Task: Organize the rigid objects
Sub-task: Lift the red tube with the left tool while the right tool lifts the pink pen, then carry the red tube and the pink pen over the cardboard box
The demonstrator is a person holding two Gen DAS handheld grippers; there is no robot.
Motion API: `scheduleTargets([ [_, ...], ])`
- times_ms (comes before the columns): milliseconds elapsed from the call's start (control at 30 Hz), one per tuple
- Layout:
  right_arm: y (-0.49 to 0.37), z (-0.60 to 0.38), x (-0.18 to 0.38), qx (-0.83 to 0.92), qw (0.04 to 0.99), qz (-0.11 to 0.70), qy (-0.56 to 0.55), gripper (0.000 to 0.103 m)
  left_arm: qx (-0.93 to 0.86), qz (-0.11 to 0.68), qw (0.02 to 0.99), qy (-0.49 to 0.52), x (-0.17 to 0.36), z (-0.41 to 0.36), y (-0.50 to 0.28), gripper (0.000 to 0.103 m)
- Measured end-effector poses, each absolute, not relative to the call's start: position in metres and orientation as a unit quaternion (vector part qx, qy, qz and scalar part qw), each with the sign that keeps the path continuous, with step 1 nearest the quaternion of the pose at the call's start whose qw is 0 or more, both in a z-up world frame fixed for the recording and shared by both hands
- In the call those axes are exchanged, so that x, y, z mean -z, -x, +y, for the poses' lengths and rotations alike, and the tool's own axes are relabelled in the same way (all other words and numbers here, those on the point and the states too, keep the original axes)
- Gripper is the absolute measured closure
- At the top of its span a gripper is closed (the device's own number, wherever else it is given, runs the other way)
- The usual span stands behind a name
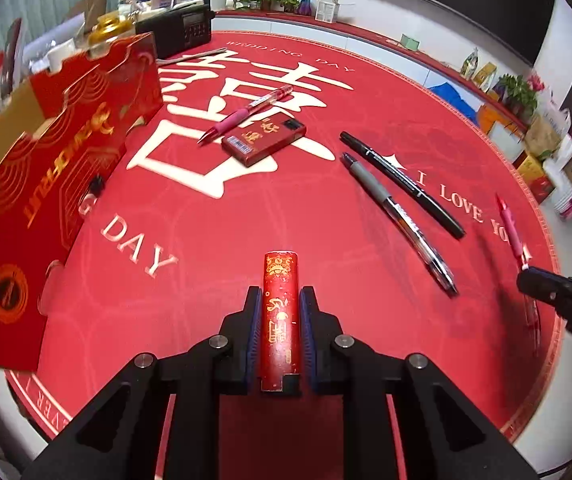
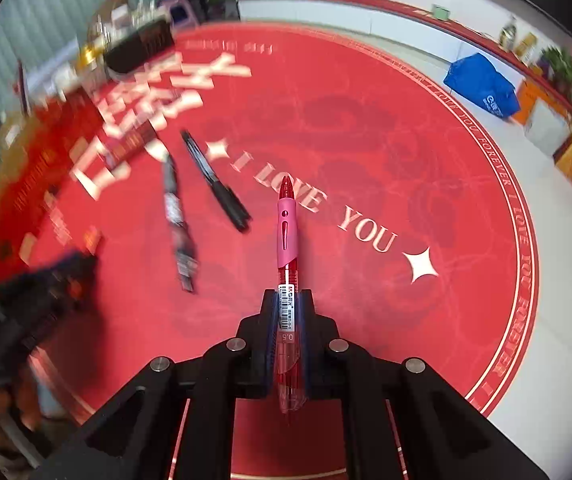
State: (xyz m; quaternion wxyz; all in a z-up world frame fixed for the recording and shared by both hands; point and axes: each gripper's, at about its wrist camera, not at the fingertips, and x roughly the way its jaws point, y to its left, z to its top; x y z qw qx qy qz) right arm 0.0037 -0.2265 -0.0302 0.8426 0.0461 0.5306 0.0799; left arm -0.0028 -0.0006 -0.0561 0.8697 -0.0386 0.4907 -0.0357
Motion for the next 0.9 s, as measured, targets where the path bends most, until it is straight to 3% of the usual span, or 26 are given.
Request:
scheduleTargets([
  [433, 0.007, -0.191, 0.003, -0.119, 0.847, 0.509, -0.097, 0.092, 0.022, 0.438, 0.899, -0.002, 0.012, 0.002, 0.031, 0.083],
  [900, -0.008, -0.148, -0.024, -0.144, 0.855, 0.493, -0.070, 0.092, -0.004, 0.395, 0.918, 0.018, -0.025, 0.038, 0.028, 0.083],
])
